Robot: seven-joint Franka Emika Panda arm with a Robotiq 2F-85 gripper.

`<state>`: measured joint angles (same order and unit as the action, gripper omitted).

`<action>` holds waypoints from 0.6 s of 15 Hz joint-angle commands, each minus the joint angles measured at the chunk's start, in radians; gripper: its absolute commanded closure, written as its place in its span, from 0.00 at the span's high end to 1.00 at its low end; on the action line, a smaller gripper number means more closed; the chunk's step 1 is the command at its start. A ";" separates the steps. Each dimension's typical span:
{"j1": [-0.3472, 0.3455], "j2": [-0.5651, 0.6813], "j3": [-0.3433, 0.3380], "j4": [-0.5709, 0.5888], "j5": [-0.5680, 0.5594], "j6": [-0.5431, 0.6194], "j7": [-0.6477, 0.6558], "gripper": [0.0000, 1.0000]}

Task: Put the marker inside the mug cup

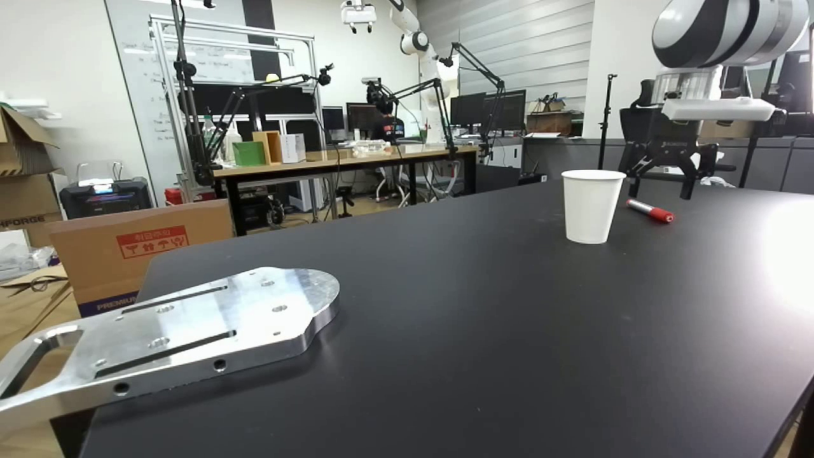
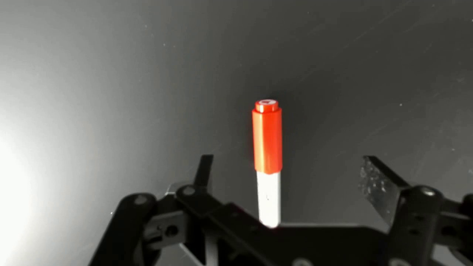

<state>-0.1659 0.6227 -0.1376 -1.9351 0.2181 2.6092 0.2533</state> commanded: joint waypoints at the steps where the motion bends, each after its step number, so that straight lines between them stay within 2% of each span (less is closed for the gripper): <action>1: -0.024 0.048 0.028 0.027 0.042 0.032 -0.012 1.00; 3: -0.028 0.064 0.034 0.031 0.053 0.045 -0.015 1.00; 4: -0.026 0.073 0.032 0.035 0.055 0.053 -0.008 0.75; 5: -0.024 0.080 0.028 0.039 0.056 0.057 -0.004 0.73; 9: -0.013 0.091 0.007 0.057 0.046 0.029 0.025 0.45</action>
<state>-0.1771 0.6910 -0.1244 -1.9153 0.2562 2.6575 0.2531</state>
